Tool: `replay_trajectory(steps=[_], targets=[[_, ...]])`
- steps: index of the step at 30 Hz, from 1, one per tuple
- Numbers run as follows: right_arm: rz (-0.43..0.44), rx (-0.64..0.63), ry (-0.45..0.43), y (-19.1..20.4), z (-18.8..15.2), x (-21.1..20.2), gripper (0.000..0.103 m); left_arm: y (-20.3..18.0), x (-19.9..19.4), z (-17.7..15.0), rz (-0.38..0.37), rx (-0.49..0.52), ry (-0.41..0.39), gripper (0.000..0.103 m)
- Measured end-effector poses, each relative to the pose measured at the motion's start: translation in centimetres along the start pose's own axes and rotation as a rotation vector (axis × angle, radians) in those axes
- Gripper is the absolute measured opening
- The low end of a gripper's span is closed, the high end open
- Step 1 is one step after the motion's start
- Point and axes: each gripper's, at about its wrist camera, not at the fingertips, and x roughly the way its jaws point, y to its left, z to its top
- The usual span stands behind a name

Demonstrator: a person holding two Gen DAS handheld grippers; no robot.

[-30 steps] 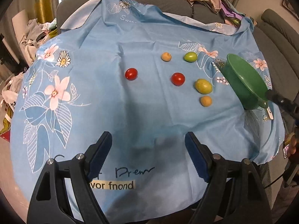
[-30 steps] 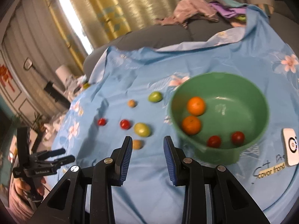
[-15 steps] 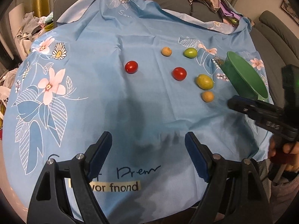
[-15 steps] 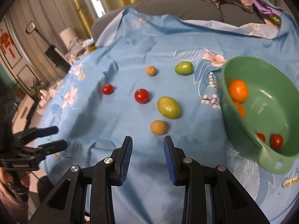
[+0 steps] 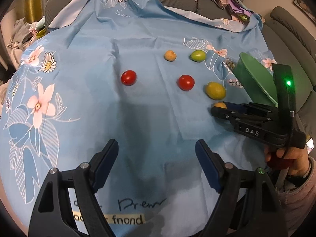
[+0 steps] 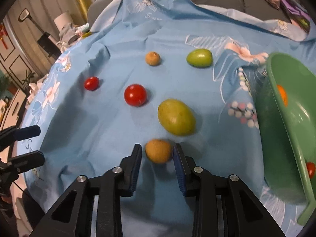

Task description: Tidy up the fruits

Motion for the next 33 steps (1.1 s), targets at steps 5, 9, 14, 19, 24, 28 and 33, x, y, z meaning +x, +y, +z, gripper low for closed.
replay_trajectory(steps=[5, 9, 14, 19, 24, 28, 33], targets=[[-0.005, 0.002, -0.006, -0.6, 1.5, 0.8, 0.029, -0.4, 1.0, 1.8, 0.002, 0.011, -0.002, 0.08], [-0.003, 0.04, -0.03, -1.9, 3.0, 1.1, 0.029, -0.7, 2.2, 4.4, -0.002, 0.014, -0.011, 0.079], [0.017, 0.068, -0.045, -2.9, 5.2, 2.0, 0.029, -1.2, 5.2, 8.5, 0.019, 0.015, -0.003, 0.079], [-0.007, 0.065, -0.046, -2.9, 6.8, 3.2, 0.029, -1.9, 8.4, 12.2, 0.036, 0.027, 0.019, 0.075], [-0.002, 0.037, -0.051, -2.8, 6.5, 3.5, 0.029, -2.6, 11.7, 14.9, 0.043, 0.061, 0.039, 0.063], [0.024, 0.033, -0.058, -2.9, 6.3, 3.4, 0.029, -2.7, 13.6, 15.7, 0.065, 0.085, 0.051, 0.054], [0.032, 0.03, -0.072, -2.9, 6.4, 3.3, 0.029, -2.9, 14.7, 16.2, 0.076, 0.103, 0.043, 0.042]])
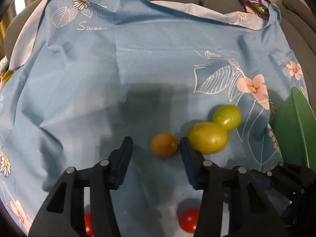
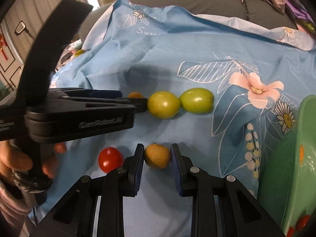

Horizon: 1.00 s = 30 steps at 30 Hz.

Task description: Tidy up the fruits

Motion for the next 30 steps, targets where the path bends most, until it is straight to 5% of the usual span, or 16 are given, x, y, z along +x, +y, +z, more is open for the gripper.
replay_trajectory(steps=[5, 16, 30], targets=[[0.002, 0.001, -0.007, 0.0, 0.1, 0.1, 0.029, -0.3, 0.4, 0.3, 0.028, 0.023, -0.008, 0.028], [0.004, 0.002, -0.049, 0.6, -0.5, -2.3, 0.029, -0.4, -3.7, -2.2, 0.014, 0.017, -0.033, 0.027], [0.05, -0.018, -0.097, 3.6, -4.5, -8.4, 0.029, -2.3, -13.2, -10.0, 0.05, 0.022, -0.115, 0.027]])
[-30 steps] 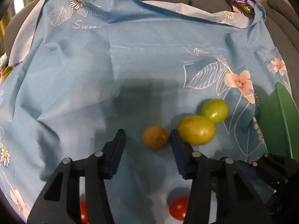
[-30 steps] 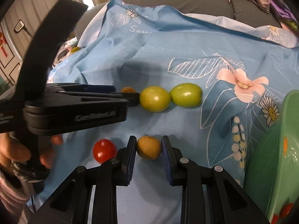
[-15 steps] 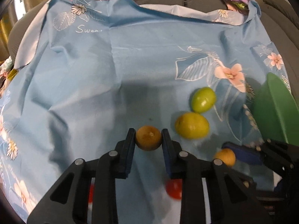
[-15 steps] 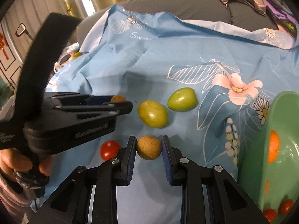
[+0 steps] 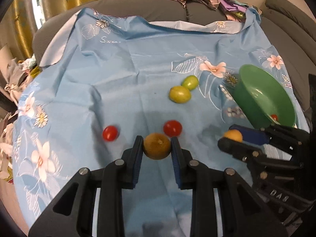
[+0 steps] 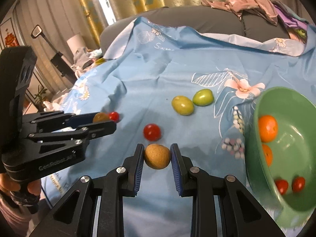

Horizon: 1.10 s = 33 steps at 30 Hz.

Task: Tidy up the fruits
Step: 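Carry both small fruits toward the green bowl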

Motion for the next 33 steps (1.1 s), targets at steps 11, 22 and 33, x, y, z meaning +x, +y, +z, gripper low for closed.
replay_trajectory(steps=[11, 22, 33], targets=[[-0.01, -0.006, -0.082, 1.4, -1.4, -5.4, 0.029, -1.7, -4.8, -2.4, -0.029, 0.0, -0.06, 0.027], [-0.032, 0.013, -0.144, 0.7, -2.0, -8.4, 0.029, -3.9, -6.9, -2.2, -0.039, 0.045, -0.099, 0.027], [-0.064, 0.079, -0.197, -2.2, -2.5, -10.3, 0.029, -6.6, -7.2, -0.9, -0.052, 0.108, -0.117, 0.027]])
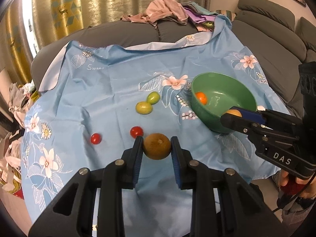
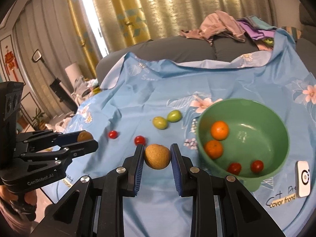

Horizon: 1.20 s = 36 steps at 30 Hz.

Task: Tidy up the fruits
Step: 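Carry both small fruits toward the green bowl, then open both tools over the green bowl to drop the small fruits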

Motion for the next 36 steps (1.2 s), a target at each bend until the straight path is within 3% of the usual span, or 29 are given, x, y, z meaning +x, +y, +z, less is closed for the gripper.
replay_trajectory(steps=[22, 29, 36], targets=[[-0.101, 0.161, -0.041, -8.3, -0.3, -1.2, 0.029, -6.7, 4.8, 5.4, -0.176, 0.137, 0.01, 0.027], [-0.154, 0.214, -0.024, -11.5, -0.8, -1.0, 0.029, -10.4, 8.9, 6.7, -0.263, 0.184, 0.078, 0.028], [-0.178, 0.25, 0.003, -13.3, -1.2, 0.0, 0.029, -11.9, 12.5, 6.8, -0.272, 0.201, 0.151, 0.028]])
